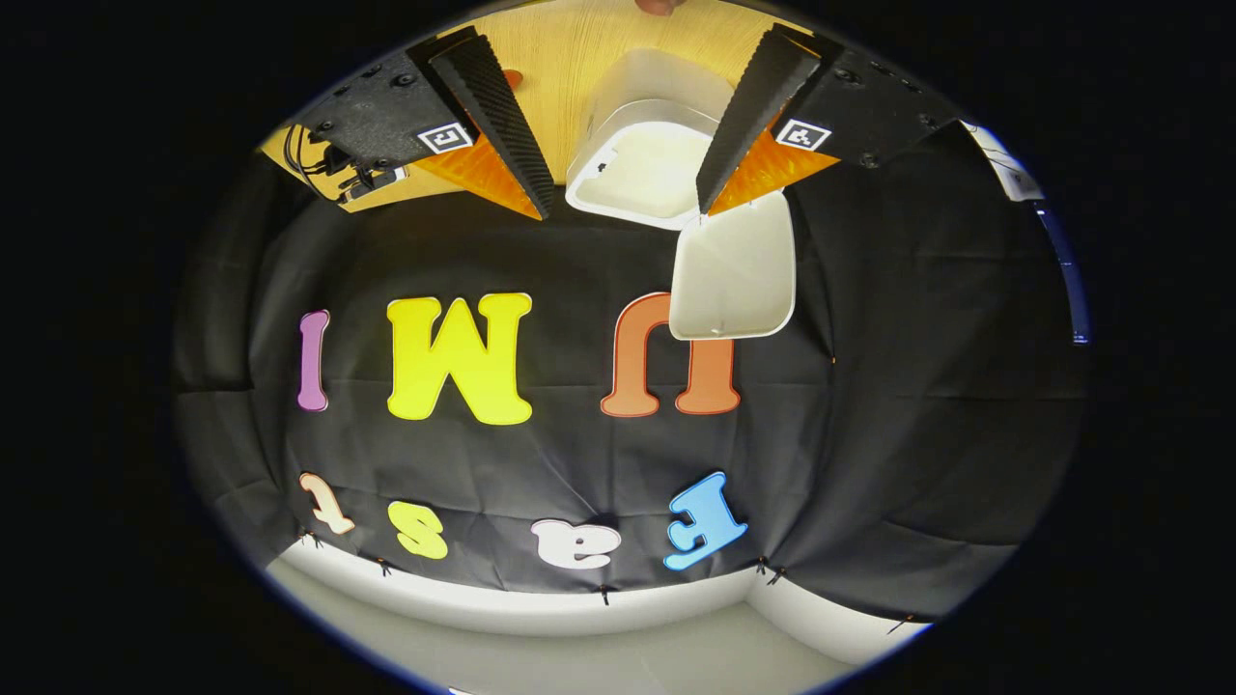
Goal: Press the lid of the desktop garbage bin to open it, pick up the crumpled paper on the desktop and throw it into the bin, then pick up the pop can on the desktop and drop it into the bin, and finally close the garbage bin lid.
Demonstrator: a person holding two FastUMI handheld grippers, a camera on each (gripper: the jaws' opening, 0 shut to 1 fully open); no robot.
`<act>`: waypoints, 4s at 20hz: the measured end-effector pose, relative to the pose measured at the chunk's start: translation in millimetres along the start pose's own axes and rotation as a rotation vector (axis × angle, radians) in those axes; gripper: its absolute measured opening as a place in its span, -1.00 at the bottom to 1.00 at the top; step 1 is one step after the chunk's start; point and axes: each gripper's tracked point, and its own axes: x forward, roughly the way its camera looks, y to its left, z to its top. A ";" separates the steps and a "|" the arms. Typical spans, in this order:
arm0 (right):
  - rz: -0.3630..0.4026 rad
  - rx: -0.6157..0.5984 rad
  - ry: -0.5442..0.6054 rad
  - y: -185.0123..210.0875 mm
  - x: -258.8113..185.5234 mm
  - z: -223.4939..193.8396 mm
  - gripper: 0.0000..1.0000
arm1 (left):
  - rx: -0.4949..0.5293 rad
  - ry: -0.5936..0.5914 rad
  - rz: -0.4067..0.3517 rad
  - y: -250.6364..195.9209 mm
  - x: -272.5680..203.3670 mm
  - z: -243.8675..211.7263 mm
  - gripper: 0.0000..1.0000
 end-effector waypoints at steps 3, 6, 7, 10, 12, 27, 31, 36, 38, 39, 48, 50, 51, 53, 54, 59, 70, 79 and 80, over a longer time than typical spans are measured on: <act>0.018 0.027 0.048 -5.8 9.7 -3.0 0.92 | -0.005 0.012 0.002 0.5 -0.9 -3.5 0.95; 0.028 0.037 0.079 -10.5 14.3 -8.4 0.92 | -0.004 0.022 0.006 1.8 -1.3 -5.0 0.96; 0.033 0.035 0.083 -11.6 15.0 -8.1 0.86 | -0.004 0.024 0.007 1.4 -1.6 -6.3 0.95; 0.065 0.031 0.068 -5.8 21.0 -6.9 0.58 | -0.008 0.030 0.006 1.2 -1.7 -8.0 0.96; 0.084 0.047 0.069 -2.8 20.7 -6.2 0.34 | -0.008 0.038 0.004 -2.5 -1.3 -10.6 0.96; 0.073 0.009 -0.146 4.6 -54.4 30.7 -0.61 | -0.017 0.039 -0.001 -1.3 -12.7 -13.9 0.96; 0.098 0.024 -0.273 15.1 -105.0 72.4 -0.62 | -0.045 0.044 -0.007 3.3 -16.1 -12.4 0.96; 0.167 0.025 -0.436 41.2 -184.5 142.0 -0.62 | -0.028 0.048 -0.008 13.6 -16.0 -15.9 0.96; 0.210 0.025 -0.512 67.5 -214.3 174.9 -0.63 | -0.037 0.052 -0.023 15.4 -15.8 -16.4 0.96; 0.230 0.011 -0.535 80.9 -226.8 186.5 -0.64 | -0.039 0.053 -0.027 16.7 -14.8 -17.2 0.96; 0.396 -0.137 -0.654 193.7 -281.1 239.0 -0.63 | -0.040 0.047 -0.014 44.9 -11.0 -11.0 0.96; 0.439 -0.163 -0.656 218.4 -282.7 246.9 -0.63 | -0.038 0.044 -0.007 50.8 -9.3 -8.8 0.96; 0.457 -0.178 -0.658 232.0 -283.7 249.9 -0.63 | -0.040 0.041 -0.006 52.8 -9.7 -6.7 0.96; 0.485 -0.210 -0.656 255.6 -282.0 254.3 -0.63 | -0.054 0.037 -0.009 54.8 -11.2 -2.6 0.96; 0.498 -0.230 -0.652 266.3 -281.1 254.4 -0.63 | -0.060 0.033 -0.013 54.9 -12.0 -0.1 0.96; 0.519 -0.260 -0.646 291.3 -269.5 261.3 -0.63 | -0.053 0.010 0.011 68.1 -11.8 10.4 0.92; 0.604 -0.290 -0.606 308.2 -263.1 253.1 0.48 | -0.040 0.014 0.046 73.7 -13.2 11.5 0.92; 0.477 -0.276 -0.692 257.4 -273.5 250.6 0.89 | 0.003 0.002 0.044 72.8 -13.5 13.9 0.92; 0.458 -0.258 -0.711 246.1 -277.0 253.0 0.89 | 0.005 0.001 0.038 71.4 -13.6 14.3 0.92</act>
